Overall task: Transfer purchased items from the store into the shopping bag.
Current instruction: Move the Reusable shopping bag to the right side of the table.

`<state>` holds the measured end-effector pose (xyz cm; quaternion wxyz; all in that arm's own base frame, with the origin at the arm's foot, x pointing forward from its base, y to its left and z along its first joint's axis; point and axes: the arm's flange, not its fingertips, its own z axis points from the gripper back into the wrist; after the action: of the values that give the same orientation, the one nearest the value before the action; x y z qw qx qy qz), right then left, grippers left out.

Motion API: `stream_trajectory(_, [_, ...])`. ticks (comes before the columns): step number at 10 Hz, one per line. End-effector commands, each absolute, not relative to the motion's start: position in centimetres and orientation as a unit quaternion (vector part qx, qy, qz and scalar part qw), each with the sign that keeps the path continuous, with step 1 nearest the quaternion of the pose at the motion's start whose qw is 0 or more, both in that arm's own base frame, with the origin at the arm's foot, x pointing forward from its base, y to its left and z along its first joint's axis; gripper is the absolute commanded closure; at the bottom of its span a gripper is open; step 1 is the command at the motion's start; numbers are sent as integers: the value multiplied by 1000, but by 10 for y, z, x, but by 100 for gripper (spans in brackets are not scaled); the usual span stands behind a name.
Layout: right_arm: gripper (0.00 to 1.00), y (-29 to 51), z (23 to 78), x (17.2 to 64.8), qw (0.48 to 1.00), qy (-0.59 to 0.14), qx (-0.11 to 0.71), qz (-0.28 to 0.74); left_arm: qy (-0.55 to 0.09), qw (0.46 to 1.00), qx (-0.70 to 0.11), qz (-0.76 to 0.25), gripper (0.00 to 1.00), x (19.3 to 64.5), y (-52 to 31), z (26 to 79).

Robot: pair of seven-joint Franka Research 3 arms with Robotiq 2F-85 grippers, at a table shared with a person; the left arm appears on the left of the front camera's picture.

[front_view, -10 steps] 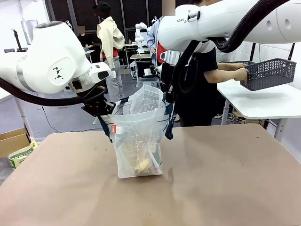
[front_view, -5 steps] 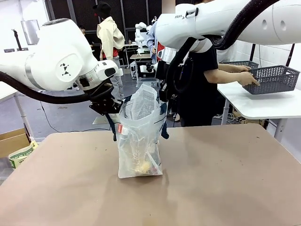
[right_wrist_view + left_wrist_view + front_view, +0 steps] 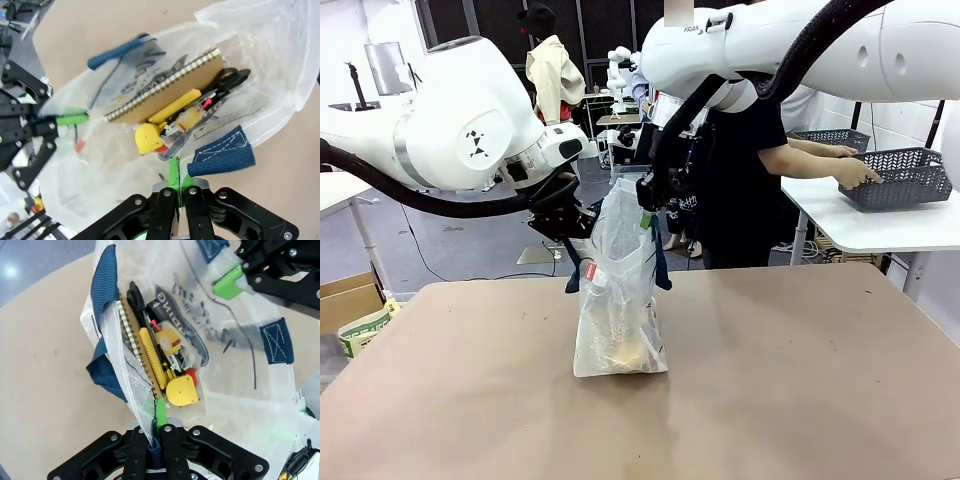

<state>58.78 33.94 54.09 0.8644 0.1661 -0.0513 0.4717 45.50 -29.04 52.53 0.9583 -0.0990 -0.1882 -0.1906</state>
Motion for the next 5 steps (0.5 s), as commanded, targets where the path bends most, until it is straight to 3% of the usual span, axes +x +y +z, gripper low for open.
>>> stream_trajectory(1, [100, 353, 548, 595, 876, -43, 182, 445, -199, 951, -129, -197, 100, 464, -294, 526])
stream_trajectory(5, [100, 347, 539, 588, 873, -45, 170, 454, -190, 958, -104, -189, 100, 457, -293, 524])
